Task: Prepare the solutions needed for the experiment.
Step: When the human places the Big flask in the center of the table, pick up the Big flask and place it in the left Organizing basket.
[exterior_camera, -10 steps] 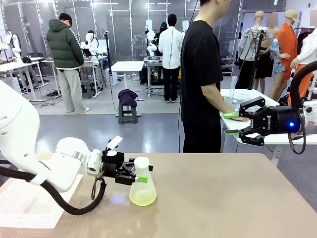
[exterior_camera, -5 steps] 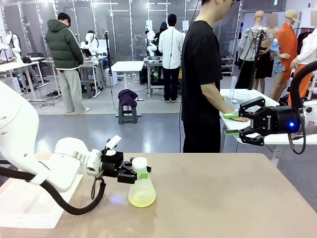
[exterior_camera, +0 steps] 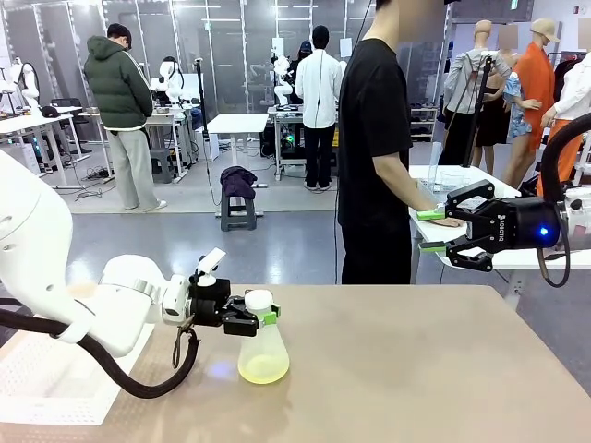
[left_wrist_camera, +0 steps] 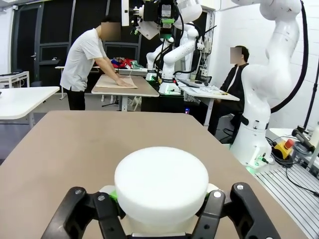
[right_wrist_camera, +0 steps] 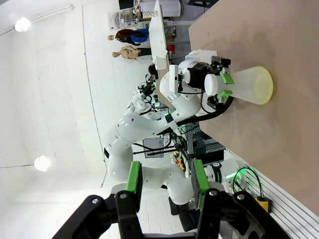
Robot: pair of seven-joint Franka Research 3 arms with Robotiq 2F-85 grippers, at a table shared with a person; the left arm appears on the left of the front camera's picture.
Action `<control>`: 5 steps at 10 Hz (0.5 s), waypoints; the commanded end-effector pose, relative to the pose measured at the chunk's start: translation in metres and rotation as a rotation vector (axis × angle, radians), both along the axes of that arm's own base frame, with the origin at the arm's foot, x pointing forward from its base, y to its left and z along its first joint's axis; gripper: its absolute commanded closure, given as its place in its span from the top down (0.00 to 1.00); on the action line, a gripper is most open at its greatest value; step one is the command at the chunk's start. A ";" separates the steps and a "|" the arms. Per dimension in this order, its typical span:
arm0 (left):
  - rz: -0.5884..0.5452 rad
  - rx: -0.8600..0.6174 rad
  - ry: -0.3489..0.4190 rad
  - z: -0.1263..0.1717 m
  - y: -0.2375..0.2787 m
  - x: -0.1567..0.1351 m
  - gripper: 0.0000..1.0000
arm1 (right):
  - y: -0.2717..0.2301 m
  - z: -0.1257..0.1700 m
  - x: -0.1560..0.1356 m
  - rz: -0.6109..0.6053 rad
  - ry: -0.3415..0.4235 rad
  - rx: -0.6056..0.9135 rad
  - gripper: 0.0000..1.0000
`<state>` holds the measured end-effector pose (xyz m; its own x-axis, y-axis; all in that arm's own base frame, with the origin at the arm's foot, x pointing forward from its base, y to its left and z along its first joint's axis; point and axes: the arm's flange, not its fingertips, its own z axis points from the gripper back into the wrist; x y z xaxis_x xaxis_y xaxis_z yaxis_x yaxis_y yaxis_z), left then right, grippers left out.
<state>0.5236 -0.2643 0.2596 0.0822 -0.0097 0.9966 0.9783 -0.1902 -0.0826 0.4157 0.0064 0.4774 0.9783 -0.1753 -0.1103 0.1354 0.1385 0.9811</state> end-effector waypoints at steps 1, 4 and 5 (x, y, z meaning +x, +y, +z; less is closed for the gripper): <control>-0.015 0.063 0.028 -0.001 0.002 0.002 0.00 | 0.000 0.001 0.000 0.006 -0.003 0.007 0.51; -0.026 0.159 0.011 0.038 0.004 -0.003 0.00 | 0.000 0.001 0.000 0.006 -0.003 0.007 0.51; -0.042 0.176 -0.001 0.052 0.004 -0.004 0.00 | 0.000 0.001 0.000 0.006 -0.003 0.007 0.51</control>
